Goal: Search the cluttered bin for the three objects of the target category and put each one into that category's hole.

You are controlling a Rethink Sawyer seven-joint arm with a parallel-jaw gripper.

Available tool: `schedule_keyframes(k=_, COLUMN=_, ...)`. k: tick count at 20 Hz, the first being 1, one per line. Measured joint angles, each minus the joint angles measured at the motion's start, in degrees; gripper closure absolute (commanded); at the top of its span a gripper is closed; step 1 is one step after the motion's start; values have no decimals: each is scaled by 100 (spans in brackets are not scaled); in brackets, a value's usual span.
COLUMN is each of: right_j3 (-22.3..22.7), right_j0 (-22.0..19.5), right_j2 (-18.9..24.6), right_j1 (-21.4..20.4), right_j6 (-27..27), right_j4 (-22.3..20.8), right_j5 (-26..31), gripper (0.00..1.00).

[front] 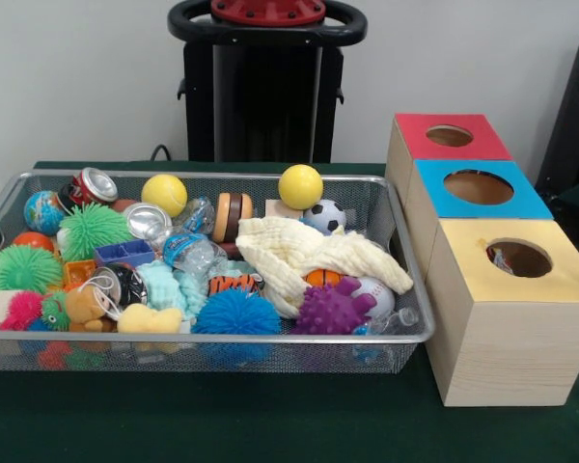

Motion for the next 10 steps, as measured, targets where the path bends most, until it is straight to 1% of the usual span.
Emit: schedule_keyframes(k=10, right_j3=94, right_j0=-273, right_j2=368, right_j1=-322, right_j6=0, right_j4=-511, right_j5=-83, gripper=100)
